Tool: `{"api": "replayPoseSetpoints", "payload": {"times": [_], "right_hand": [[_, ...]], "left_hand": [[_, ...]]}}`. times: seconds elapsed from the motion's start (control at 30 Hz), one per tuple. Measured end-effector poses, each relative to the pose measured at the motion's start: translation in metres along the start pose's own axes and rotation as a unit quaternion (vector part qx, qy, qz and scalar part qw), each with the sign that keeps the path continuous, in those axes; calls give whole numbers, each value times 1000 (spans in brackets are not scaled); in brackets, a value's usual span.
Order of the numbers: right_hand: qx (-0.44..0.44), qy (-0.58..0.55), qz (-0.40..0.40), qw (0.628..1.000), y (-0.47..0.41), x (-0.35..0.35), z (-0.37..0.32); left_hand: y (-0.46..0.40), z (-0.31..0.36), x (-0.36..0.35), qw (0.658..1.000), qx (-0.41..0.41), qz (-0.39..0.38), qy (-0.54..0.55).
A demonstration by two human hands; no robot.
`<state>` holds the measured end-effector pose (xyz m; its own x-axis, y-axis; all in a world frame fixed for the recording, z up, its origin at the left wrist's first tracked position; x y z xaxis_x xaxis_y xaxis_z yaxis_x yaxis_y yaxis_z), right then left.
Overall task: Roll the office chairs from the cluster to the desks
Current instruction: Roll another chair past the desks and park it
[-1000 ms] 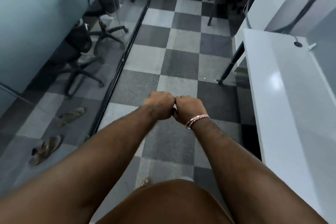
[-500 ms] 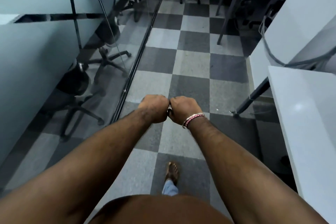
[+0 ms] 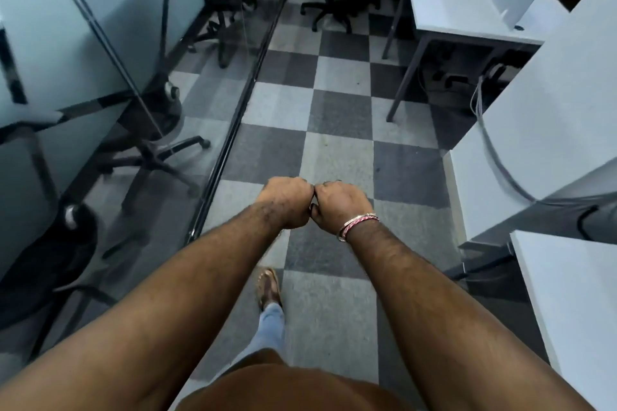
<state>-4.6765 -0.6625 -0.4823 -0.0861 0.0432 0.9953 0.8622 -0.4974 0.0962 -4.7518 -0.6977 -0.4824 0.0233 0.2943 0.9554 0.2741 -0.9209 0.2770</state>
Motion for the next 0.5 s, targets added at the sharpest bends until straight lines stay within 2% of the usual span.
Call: {"api": "replayPoseSetpoints", "payload": {"times": [0.3, 0.5], "right_hand": [[-79, -10, 24, 997, -224, 57, 158], [-76, -21, 22, 997, -361, 62, 257]], "left_hand": [[-266, -56, 107, 997, -64, 28, -14], [-434, -84, 138, 998, -61, 10, -23]]}}
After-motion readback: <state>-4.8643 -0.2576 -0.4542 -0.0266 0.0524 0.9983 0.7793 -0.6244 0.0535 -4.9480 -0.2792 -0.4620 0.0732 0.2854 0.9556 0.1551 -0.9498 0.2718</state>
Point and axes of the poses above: each hand's wrist, its own y-axis away from the middle knuckle, its own x-axis out of the back of the hand, z = x × y, the point moved 7 cm from there along -y, towards the middle knuckle, and after that the axes turned 7 degrees about x, right-handed, at the moved point
